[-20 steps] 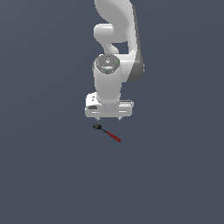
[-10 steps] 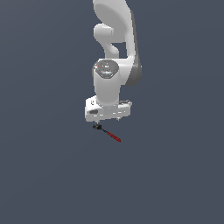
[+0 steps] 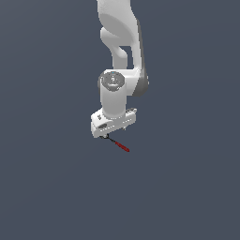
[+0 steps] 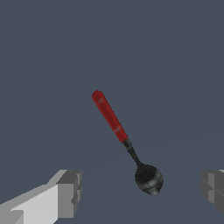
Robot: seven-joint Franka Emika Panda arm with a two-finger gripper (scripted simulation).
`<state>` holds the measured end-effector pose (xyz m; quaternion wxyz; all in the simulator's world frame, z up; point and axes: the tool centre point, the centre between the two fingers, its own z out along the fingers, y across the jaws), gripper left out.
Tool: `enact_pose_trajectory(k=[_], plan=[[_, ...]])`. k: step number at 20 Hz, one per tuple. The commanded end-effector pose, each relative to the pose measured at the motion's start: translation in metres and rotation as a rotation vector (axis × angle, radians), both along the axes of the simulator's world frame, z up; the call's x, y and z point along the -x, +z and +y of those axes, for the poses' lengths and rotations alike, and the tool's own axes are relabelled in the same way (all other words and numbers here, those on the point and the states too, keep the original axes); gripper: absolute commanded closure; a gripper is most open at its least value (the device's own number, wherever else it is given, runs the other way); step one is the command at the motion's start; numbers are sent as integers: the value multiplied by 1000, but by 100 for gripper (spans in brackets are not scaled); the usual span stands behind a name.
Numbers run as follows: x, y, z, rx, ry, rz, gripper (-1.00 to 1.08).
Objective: Pick up the object and move it to a goal position.
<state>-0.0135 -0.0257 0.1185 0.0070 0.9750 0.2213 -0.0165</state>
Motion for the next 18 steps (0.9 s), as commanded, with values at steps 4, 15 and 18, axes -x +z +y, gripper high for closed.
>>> enact_pose_trajectory(k=[4,15,18], plan=[[2,-15,-3,-5,154,-3,-92],[6,-42,-6,-19,449,-12,-92],[8,-48,-6,-23,511,-15,-92]])
